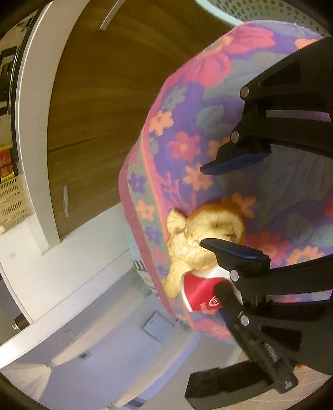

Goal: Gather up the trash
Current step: 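Grasp the bread crust with the right tool while the left tool grasps the red paper cup, then carry the bread crust and red paper cup over the blue basket with both tools, then open the right tool to drop the crust while the left tool drops the paper cup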

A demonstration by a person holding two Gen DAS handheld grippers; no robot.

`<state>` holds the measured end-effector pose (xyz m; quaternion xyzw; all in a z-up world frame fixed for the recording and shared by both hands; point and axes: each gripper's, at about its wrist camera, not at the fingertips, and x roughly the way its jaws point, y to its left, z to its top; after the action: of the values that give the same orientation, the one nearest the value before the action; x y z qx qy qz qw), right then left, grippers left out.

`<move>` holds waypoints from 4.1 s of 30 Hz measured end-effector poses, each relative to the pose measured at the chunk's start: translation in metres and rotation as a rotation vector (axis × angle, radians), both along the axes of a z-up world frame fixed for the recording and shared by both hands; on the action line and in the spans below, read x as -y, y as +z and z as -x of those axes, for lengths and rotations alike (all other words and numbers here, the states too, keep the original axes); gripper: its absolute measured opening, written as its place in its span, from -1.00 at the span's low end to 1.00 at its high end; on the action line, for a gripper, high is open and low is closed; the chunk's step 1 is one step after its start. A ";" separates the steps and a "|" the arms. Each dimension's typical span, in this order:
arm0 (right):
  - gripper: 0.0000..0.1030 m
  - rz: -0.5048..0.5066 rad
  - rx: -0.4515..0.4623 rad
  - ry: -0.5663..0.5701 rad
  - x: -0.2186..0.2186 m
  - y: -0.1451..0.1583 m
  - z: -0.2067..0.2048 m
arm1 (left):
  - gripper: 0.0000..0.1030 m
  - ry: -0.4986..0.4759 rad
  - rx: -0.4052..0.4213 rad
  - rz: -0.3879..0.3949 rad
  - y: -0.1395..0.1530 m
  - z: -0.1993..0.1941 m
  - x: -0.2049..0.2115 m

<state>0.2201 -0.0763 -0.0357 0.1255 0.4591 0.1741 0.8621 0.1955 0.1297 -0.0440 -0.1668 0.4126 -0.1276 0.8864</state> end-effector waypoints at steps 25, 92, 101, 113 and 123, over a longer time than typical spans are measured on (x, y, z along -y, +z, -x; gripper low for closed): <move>-0.91 0.180 0.095 -0.038 -0.017 0.004 0.018 | -0.54 -0.157 0.162 0.084 0.025 0.037 0.033; -0.57 0.051 -0.008 -0.654 0.292 0.030 0.207 | -0.54 -0.526 0.271 0.015 0.069 0.097 0.297; 0.01 0.070 0.017 -0.651 0.299 0.035 0.219 | -0.54 -0.533 0.247 0.026 0.061 0.089 0.309; 0.32 0.063 0.028 -0.654 0.298 0.043 0.227 | -0.54 -0.539 0.243 0.035 0.061 0.089 0.307; 0.32 0.125 0.082 -0.623 0.278 0.062 0.233 | 0.06 -0.509 0.272 0.000 0.061 0.099 0.299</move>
<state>-0.0132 -0.3548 0.0262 0.1996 0.3732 -0.1216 0.8978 0.0968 -0.1696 0.0174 -0.0393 0.3186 -0.3672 0.8730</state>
